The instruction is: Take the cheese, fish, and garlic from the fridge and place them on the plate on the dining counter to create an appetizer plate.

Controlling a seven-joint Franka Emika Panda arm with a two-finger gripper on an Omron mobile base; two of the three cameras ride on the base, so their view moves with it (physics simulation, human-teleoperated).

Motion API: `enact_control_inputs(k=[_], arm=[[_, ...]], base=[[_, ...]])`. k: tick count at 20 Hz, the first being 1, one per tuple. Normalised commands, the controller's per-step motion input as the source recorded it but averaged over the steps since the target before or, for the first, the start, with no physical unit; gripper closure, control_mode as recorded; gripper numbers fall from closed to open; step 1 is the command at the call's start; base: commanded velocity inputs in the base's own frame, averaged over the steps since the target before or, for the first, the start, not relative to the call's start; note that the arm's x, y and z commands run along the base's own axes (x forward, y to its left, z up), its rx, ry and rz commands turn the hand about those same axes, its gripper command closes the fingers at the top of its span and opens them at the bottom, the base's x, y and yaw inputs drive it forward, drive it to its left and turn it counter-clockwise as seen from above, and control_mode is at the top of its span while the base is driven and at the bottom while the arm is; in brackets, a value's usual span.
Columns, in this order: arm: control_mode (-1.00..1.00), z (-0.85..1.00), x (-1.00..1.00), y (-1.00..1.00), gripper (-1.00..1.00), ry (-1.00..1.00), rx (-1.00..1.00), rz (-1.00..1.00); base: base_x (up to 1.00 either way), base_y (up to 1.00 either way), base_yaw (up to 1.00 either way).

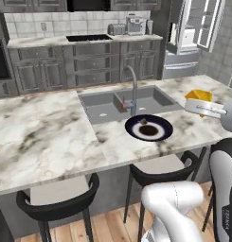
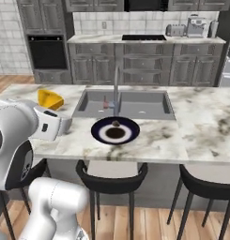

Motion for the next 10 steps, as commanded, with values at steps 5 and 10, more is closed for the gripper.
enact_control_inputs(k=[5,10], arm=[[1.0,0.0,0.0,0.0,1.0,0.0,0.0,0.0],[1.0,0.0,0.0,0.0,1.0,0.0,0.0,0.0]], base=[[0.6,-0.28,0.0],[0.58,-0.31,0.0]])
